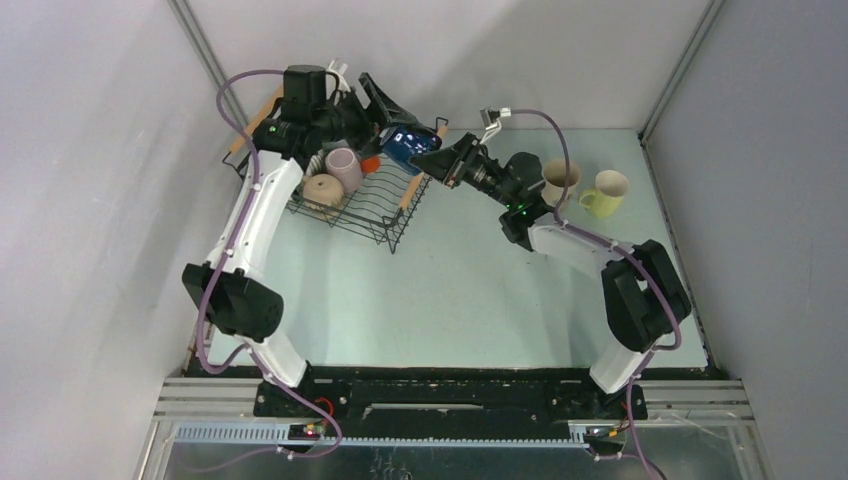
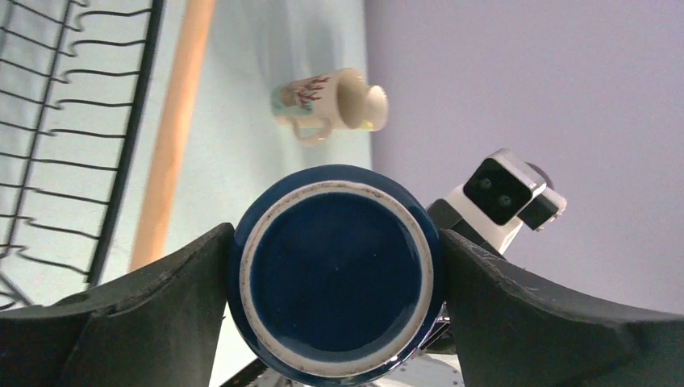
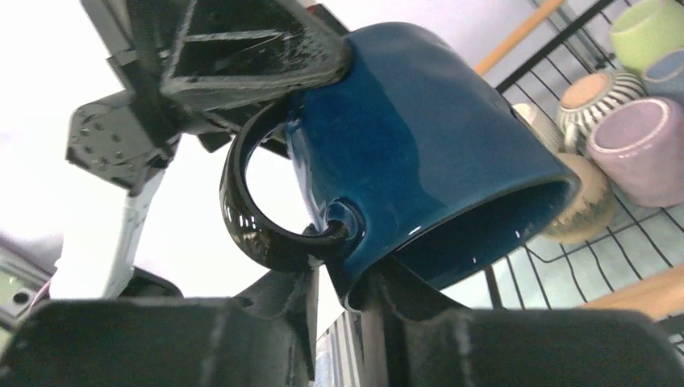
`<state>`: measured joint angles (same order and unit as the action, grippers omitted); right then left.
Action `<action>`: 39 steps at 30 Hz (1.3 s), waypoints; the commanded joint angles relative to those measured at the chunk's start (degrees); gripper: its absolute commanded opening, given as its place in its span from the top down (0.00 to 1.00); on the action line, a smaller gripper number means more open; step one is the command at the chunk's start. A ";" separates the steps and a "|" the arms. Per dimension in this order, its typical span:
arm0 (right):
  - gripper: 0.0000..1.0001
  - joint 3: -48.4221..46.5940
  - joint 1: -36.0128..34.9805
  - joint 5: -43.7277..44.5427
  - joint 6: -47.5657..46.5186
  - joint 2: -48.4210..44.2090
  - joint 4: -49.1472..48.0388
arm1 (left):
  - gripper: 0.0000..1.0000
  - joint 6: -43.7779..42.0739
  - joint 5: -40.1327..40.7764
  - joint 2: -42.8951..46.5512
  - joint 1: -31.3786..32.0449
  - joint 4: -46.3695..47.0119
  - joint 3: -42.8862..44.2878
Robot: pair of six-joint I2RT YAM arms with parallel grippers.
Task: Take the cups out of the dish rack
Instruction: Place the cup at the center of the board.
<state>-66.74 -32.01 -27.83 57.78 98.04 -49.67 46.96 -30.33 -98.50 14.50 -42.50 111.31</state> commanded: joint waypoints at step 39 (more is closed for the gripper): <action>1.00 -1.10 1.45 7.11 -16.46 -25.06 28.85 | 0.00 10.74 -5.12 6.34 2.45 20.68 -5.58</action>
<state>-66.67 -31.42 -22.50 44.75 78.17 -21.28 59.83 -35.16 -91.77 17.12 -22.09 100.44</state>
